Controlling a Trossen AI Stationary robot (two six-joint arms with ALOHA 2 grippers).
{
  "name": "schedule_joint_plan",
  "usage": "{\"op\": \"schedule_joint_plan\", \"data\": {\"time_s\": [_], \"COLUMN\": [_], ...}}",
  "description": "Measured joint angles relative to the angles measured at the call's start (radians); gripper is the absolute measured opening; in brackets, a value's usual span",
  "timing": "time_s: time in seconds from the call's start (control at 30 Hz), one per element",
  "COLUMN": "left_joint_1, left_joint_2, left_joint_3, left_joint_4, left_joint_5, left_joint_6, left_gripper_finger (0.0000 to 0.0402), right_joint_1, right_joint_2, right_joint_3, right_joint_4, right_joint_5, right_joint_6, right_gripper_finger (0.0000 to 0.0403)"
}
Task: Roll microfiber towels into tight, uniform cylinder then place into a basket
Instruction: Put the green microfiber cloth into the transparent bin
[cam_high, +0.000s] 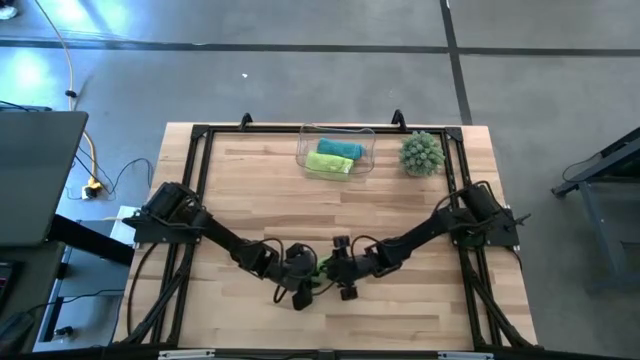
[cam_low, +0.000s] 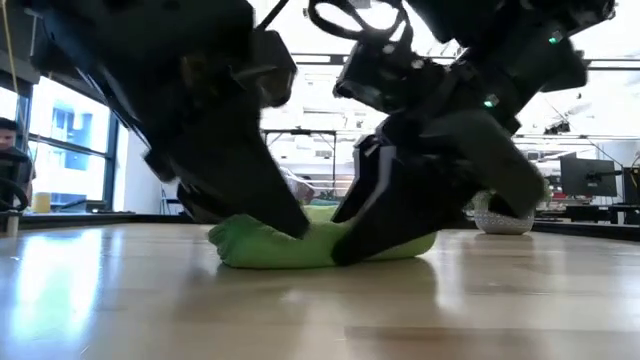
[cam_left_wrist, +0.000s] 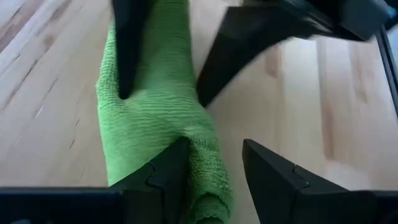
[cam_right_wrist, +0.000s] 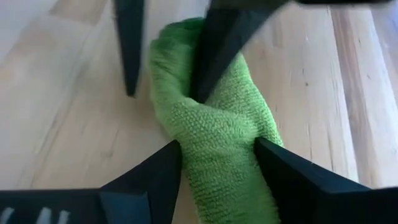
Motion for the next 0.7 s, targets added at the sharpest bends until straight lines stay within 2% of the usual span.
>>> {"op": "schedule_joint_plan", "data": {"time_s": [0.13,0.33,0.4,0.57,0.7], "left_joint_1": [-0.005,-0.024,-0.033,-0.062,-0.086], "left_joint_2": [-0.095,-0.278,-0.334,-0.472,-0.558], "left_joint_3": [-0.002,-0.002,0.003,0.002,0.004], "left_joint_4": [-0.121,-0.359,-0.37,-0.414,-0.423], "left_joint_5": [0.051,0.055,0.043,0.043,0.042], "left_joint_6": [0.01,-0.033,-0.039,-0.035,-0.013], "left_gripper_finger": [0.0144,0.0144,0.0144,0.0144,0.0144], "right_joint_1": [-0.019,-0.036,-0.048,-0.113,-0.192], "right_joint_2": [0.034,0.036,0.023,-0.075,-0.218], "right_joint_3": [0.004,0.006,0.004,-0.009,-0.016], "right_joint_4": [0.005,0.002,-0.007,-0.102,-0.225], "right_joint_5": [-0.041,-0.053,-0.085,-0.167,-0.166], "right_joint_6": [0.061,0.116,0.119,0.111,0.063], "right_gripper_finger": [0.0156,0.0051,0.0023,0.0019,0.002]}}
